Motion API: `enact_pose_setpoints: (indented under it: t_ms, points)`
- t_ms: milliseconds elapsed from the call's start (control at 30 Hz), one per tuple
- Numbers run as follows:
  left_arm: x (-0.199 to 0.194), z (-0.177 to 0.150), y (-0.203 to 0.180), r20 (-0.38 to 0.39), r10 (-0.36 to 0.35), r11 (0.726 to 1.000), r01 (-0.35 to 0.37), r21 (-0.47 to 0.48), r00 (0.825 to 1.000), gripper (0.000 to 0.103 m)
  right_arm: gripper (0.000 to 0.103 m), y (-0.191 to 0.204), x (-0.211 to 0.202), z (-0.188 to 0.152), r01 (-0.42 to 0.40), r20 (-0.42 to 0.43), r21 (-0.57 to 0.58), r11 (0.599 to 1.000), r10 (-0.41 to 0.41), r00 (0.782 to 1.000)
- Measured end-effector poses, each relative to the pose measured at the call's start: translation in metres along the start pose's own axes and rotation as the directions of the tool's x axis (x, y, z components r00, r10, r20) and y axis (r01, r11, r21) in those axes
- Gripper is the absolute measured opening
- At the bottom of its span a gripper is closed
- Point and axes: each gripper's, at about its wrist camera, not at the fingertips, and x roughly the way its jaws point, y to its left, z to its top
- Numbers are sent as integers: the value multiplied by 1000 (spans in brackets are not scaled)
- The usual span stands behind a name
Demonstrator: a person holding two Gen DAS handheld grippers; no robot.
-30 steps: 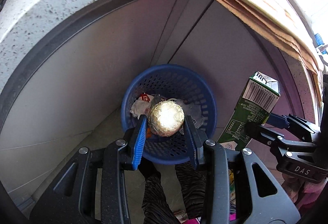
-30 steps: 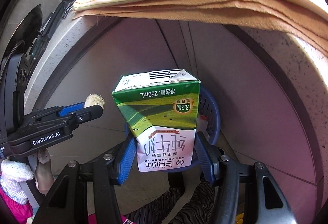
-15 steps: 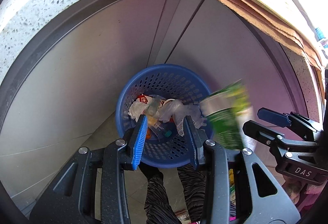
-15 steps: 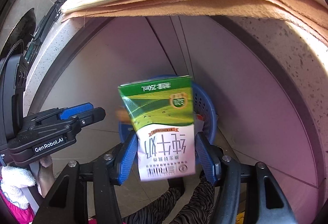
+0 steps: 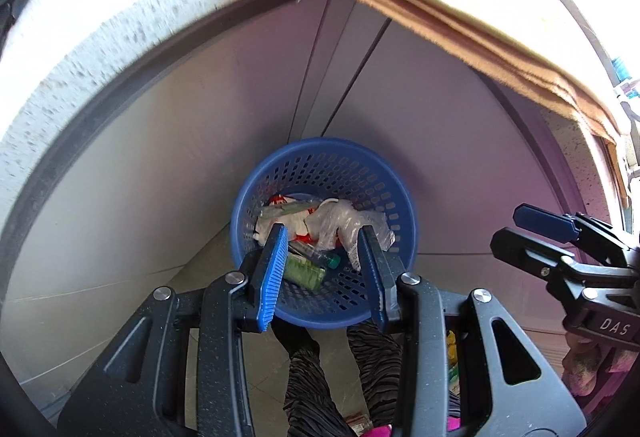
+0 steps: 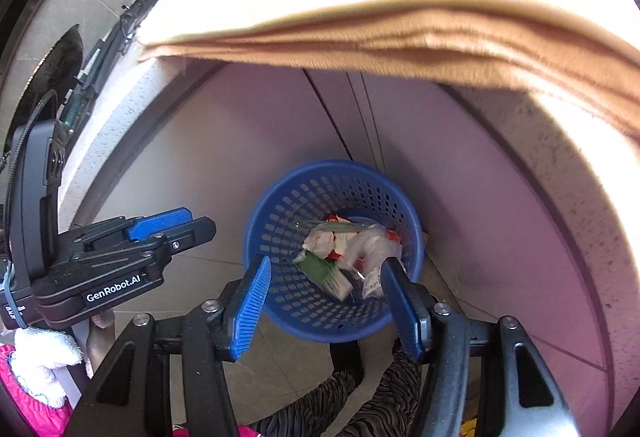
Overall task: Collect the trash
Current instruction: 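Raise both grippers back up over the cleared cloth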
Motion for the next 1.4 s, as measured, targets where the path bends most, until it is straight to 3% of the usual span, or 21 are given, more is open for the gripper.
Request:
enact_pose_setpoints:
  t_ms: [433,733,833,1000,1100,1233,1400]
  points:
    - [-71,21,-9,141,-14,1000,15,-3,990,36,61,4,-68,14,-31,121,-47,998,37,992]
    - [-116,48,-36,256,-43,999,37,29,966,37,62,2,-127,36,-25,247,-64,998,40,968]
    - [-129,62,-48,291,-58,998,49,38,955,43,64,-1,-145,44,-22,285,-67,998,40,958]
    - [-149,81,-68,341,-93,995,78,58,935,45,68,-6,-173,59,-23,347,-68,997,46,937]
    - [-160,90,-80,372,-108,993,87,74,922,60,77,-10,-190,67,-16,395,-69,997,42,918]
    - [-175,100,-92,417,-117,993,93,76,901,75,82,-17,-210,76,-6,452,-68,998,36,891]
    - [-191,110,-107,478,-81,996,52,75,875,86,93,-28,-227,86,9,510,-60,998,22,860]
